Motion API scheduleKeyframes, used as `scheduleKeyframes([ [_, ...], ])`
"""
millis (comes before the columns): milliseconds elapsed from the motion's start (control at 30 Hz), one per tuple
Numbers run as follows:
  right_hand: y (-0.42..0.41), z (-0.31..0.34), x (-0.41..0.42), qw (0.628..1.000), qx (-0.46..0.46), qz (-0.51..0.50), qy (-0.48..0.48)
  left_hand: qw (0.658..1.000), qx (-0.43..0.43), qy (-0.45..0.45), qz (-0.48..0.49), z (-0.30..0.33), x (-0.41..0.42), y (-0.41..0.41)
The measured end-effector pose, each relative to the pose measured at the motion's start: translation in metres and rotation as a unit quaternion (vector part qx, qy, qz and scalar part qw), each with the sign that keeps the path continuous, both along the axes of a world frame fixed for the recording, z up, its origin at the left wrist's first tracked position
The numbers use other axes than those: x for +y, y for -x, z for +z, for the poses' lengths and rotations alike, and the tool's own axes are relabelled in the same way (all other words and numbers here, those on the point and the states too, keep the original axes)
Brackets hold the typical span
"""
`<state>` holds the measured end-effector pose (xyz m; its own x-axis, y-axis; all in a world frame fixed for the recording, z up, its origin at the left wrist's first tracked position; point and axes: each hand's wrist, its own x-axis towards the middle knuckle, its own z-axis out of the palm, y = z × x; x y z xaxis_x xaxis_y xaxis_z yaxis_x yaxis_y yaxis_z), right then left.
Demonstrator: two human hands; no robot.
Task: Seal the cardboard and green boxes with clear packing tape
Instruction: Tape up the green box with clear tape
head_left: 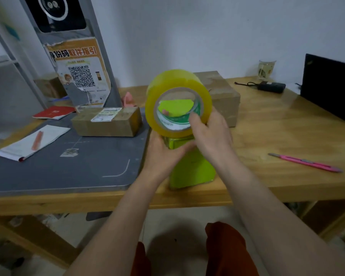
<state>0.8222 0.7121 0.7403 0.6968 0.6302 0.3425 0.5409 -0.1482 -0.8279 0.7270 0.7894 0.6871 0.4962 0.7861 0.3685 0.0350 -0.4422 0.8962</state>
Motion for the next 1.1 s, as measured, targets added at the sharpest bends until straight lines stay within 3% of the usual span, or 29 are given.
scheduleKeyframes([
  [233,-0.005,0.002,0.004,0.995,-0.100,0.009,0.017,0.998,-0.014,-0.064,-0.026,-0.009,0.024,0.010],
  [367,-0.059,0.011,-0.016,0.993,0.005,-0.070,-0.093,0.990,0.043,-0.134,-0.007,-0.016,0.027,0.021],
  [467,-0.082,0.003,-0.028,0.992,0.034,-0.071,-0.099,0.988,0.046,-0.149,-0.004,-0.013,0.023,0.018],
  [667,-0.115,-0.003,-0.031,0.991,-0.033,-0.121,-0.046,0.985,0.056,-0.165,0.019,-0.015,0.020,0.022],
  [800,-0.113,-0.045,-0.032,0.993,0.074,-0.090,0.013,0.984,0.046,-0.169,0.031,-0.018,0.016,0.019],
  [967,-0.106,-0.067,-0.026,0.973,0.214,-0.078,-0.048,0.983,0.041,-0.174,0.048,-0.020,0.012,0.014],
  [1033,-0.096,-0.073,-0.024,0.928,0.354,-0.059,-0.095,0.982,0.039,-0.169,0.070,-0.022,0.008,0.010],
  [1100,-0.074,-0.083,-0.019,0.841,0.525,-0.006,-0.127,0.983,0.017,-0.154,0.096,-0.027,0.002,0.005],
])
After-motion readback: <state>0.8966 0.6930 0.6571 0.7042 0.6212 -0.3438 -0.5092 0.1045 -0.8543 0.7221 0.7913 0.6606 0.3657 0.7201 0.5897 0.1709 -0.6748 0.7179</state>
